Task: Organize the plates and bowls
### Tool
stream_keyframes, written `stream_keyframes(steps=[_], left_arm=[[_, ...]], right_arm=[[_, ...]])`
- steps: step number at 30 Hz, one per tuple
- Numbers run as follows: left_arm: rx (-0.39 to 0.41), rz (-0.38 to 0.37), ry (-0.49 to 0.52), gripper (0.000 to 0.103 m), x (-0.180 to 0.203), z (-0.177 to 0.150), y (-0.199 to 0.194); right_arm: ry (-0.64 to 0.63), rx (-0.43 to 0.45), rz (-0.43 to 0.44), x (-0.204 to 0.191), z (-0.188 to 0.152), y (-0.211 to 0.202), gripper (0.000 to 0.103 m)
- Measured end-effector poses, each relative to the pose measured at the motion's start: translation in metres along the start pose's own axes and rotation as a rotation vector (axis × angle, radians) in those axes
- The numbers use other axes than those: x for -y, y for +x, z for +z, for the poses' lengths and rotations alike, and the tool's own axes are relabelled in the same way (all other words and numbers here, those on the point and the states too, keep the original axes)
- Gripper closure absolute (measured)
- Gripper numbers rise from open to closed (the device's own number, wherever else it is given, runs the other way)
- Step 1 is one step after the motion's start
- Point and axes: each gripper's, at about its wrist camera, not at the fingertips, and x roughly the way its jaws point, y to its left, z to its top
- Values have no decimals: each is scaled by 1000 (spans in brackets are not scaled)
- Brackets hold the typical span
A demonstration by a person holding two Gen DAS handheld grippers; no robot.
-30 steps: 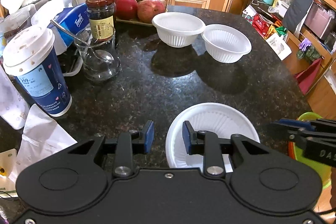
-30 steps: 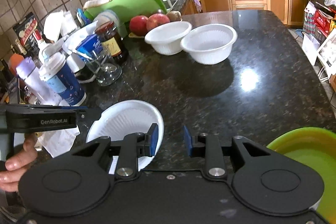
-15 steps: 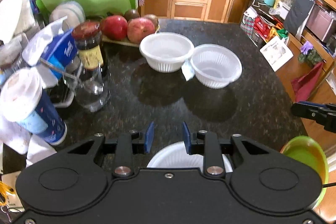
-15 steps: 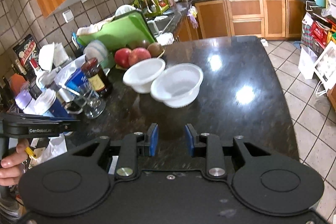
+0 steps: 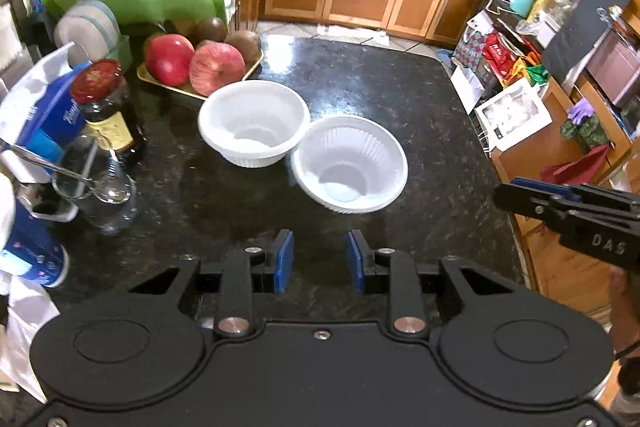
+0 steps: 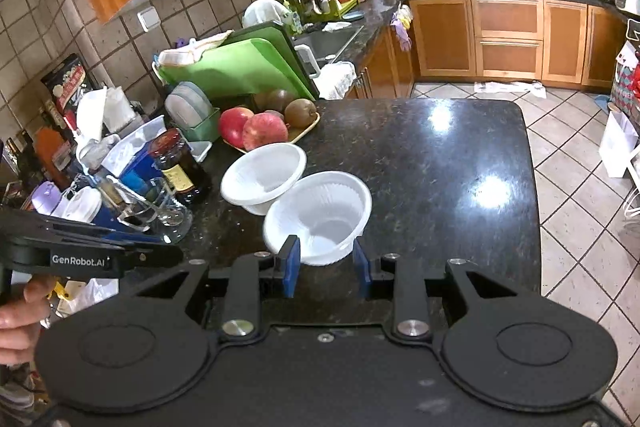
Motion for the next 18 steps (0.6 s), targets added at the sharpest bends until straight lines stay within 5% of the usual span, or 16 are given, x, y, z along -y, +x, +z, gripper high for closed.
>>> stream_keyframes(steps=[8,18], left_arm=[[-41,40,-133,65,0,28,35],[-117,96,-169,65,-4,43,87]], right_arm=[[-37,-60,13,18,32,47,71],[-38,-136,46,31,44,111,71]])
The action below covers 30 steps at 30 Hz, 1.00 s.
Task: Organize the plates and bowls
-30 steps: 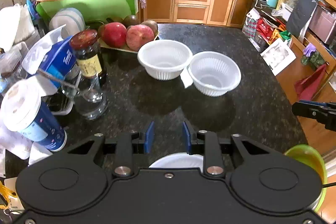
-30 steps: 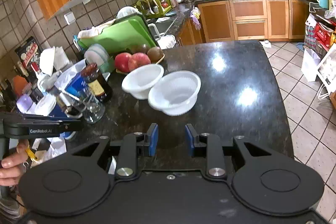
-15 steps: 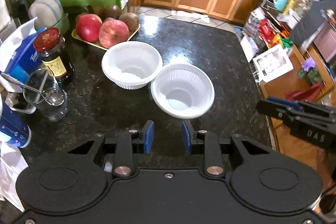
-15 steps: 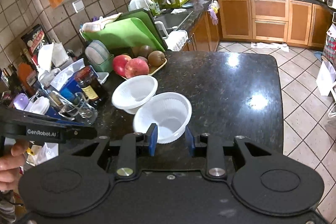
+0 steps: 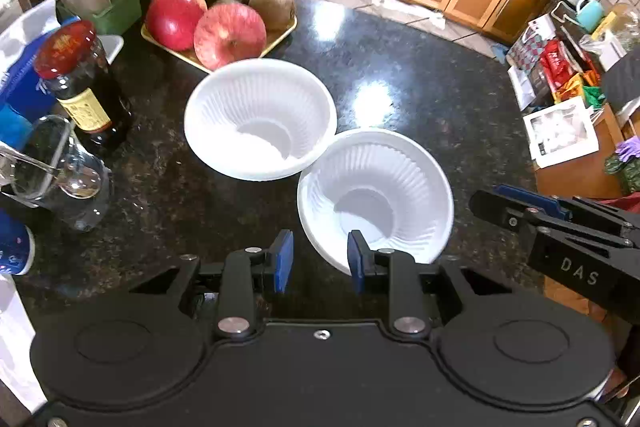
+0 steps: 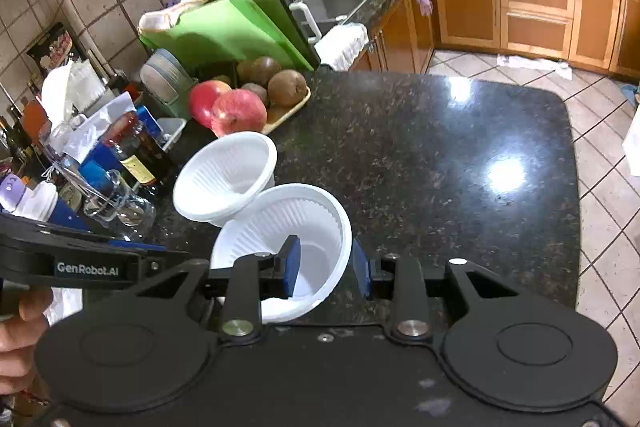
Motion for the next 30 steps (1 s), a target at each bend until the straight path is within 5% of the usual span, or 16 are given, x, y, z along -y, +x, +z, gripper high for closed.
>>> stream_keyframes(steps=[13,30], left_arm=[[-57,27,20,65,6,9,37],[-61,42,72,66,17,9,52]], right_arm=[[-12,-52,-31,7,0,47,71],[-40,-58,-86,-2,-12,52,78]])
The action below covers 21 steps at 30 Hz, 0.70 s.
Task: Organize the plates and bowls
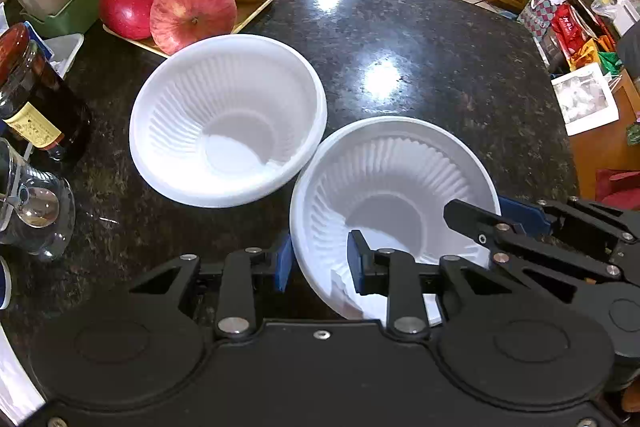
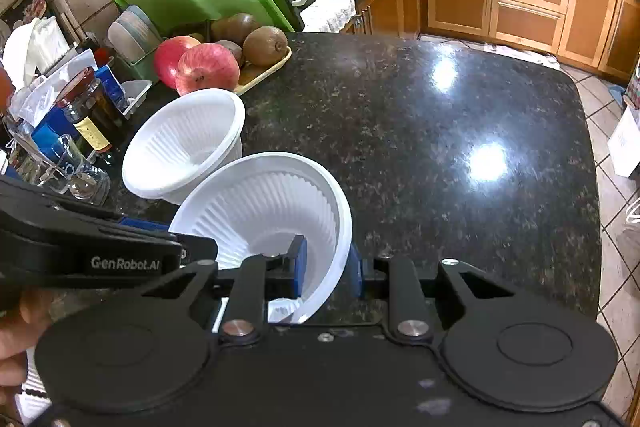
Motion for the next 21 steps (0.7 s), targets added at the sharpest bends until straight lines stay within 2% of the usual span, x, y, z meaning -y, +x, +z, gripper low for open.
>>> stream_keyframes(steps=[11,21], left_arm=[[42,-48,70,66,10,-28,-36],[106,-63,102,66,-1,-60,-79]], right_arm=[[17,58,-16,-7,-28,-47,78],[-10,149,-21,-42,-58,-108,78]])
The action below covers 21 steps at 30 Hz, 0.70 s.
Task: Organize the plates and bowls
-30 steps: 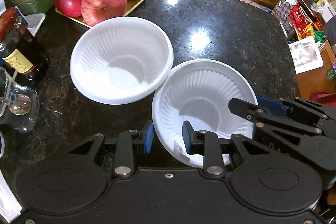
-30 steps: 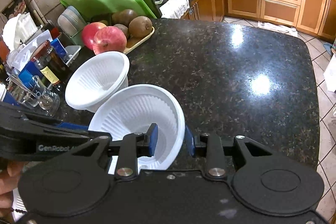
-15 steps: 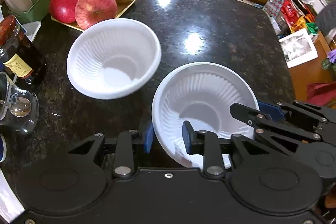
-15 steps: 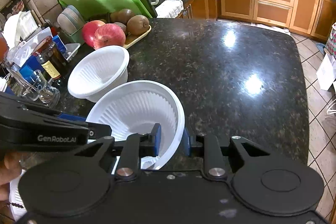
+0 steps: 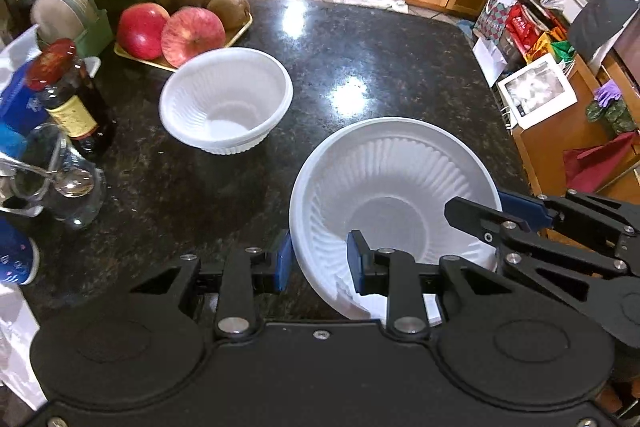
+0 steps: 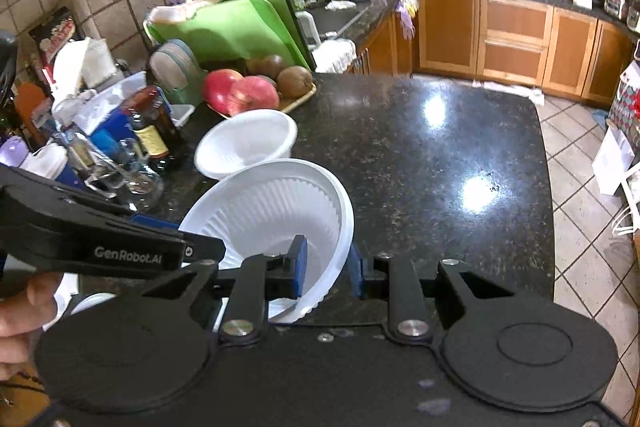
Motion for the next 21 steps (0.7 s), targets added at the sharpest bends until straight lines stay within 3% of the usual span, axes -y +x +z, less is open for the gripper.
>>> stream_keyframes(steps=[8,21], left_arm=[[66,12,13,66,-20,-30,-39],[217,139,81,66,-65,-92,-89]], right_arm=[[-7,65,29,-40,-16,-37,78],[-50,93,73,-130,-63,-61,75]])
